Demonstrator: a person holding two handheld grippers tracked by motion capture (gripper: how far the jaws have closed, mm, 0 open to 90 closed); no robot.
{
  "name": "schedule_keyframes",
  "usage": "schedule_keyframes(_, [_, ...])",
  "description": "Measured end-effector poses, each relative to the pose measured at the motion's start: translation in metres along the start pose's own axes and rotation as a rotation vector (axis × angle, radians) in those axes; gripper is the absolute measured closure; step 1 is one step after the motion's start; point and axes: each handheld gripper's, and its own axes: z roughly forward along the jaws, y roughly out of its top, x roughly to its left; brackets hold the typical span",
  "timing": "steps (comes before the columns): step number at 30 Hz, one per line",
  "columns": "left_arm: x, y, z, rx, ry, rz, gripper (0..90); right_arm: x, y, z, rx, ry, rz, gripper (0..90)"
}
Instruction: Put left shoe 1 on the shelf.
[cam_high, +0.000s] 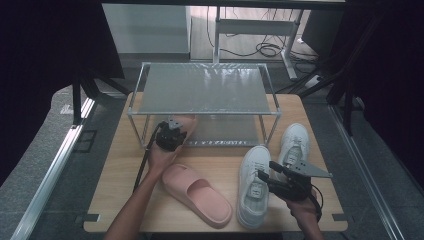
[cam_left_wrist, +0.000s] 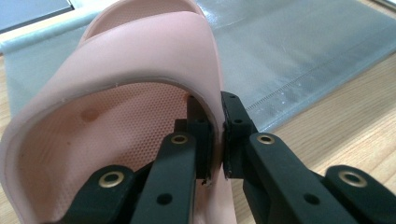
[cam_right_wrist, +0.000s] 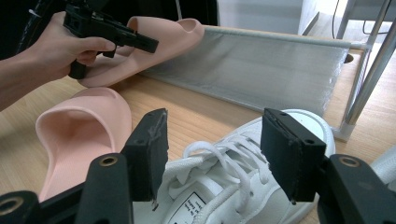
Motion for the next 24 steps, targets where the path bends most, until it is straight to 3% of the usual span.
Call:
schedule_keyframes(12, [-0.004,0.004,0.01,0.016,0.019,0.011,82.7,0.0,0.0,0.0,0.0,0.0,0.0,42.3])
schedule_keyframes(15, [-0.005,0.003,0.011,0.019,0.039,0.01,71.3,0.0,0.0,-0.001,0.0,0.0,-0.001,42.3])
schedule_keyframes(16, [-0.003,0.003,0.01,0.026,0.019,0.008,71.3,0.0,0.0,-0.001,0.0,0.0,-0.001,42.3])
schedule_keyframes(19, [-0.005,0.004,0.006,0.027,0.014,0.02,56.9,-0.001,0.0,-0.001,-0.001,-0.001,0.002,42.2])
schedule_keyframes(24, [-0.004,0.002,-0.017,0.021,-0.025,0.033,53.5,0.0,0.0,-0.001,-0.003,-0.003,-0.001,42.3])
